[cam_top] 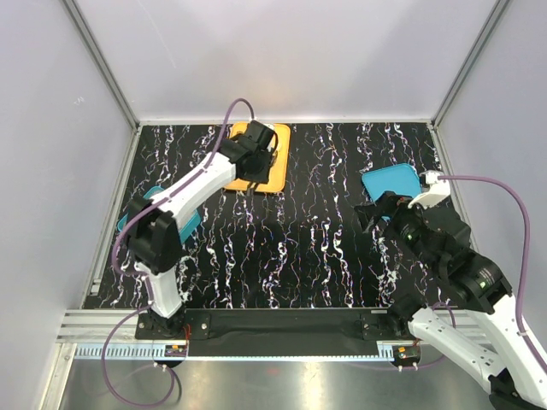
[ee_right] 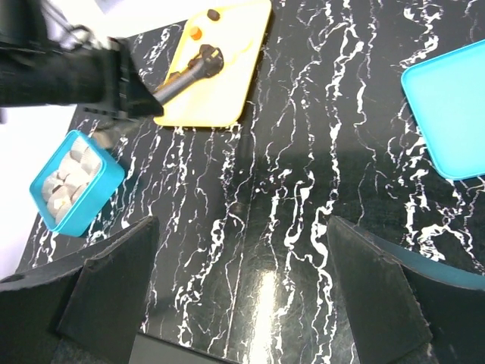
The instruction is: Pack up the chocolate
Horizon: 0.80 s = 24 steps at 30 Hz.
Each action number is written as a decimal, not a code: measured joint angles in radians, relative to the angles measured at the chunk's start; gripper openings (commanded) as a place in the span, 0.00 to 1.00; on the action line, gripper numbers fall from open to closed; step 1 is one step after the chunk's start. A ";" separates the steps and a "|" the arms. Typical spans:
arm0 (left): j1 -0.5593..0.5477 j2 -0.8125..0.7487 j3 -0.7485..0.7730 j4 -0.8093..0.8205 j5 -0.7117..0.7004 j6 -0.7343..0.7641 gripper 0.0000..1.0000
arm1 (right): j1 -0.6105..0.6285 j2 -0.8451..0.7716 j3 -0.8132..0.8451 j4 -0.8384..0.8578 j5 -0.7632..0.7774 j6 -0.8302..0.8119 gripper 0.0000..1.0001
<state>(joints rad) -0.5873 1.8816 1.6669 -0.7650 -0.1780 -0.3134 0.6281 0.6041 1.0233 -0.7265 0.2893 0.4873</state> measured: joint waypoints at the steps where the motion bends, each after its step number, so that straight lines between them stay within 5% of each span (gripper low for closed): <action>1: -0.001 -0.029 0.000 -0.019 -0.004 -0.006 0.29 | 0.000 -0.005 -0.003 0.000 -0.004 0.000 1.00; 9: 0.030 -0.341 -0.087 -0.233 -0.095 -0.100 0.28 | 0.000 -0.062 -0.092 0.041 -0.102 0.011 1.00; 18: 0.249 -0.725 -0.263 -0.468 -0.124 -0.251 0.26 | 0.000 -0.098 -0.139 0.072 -0.205 -0.015 1.00; 24: 0.344 -0.805 -0.354 -0.582 -0.118 -0.304 0.26 | 0.000 -0.080 -0.150 0.102 -0.256 -0.042 1.00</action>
<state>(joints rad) -0.2432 1.0771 1.3128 -1.3468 -0.2962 -0.6174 0.6285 0.5240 0.8738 -0.6243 0.0338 0.4450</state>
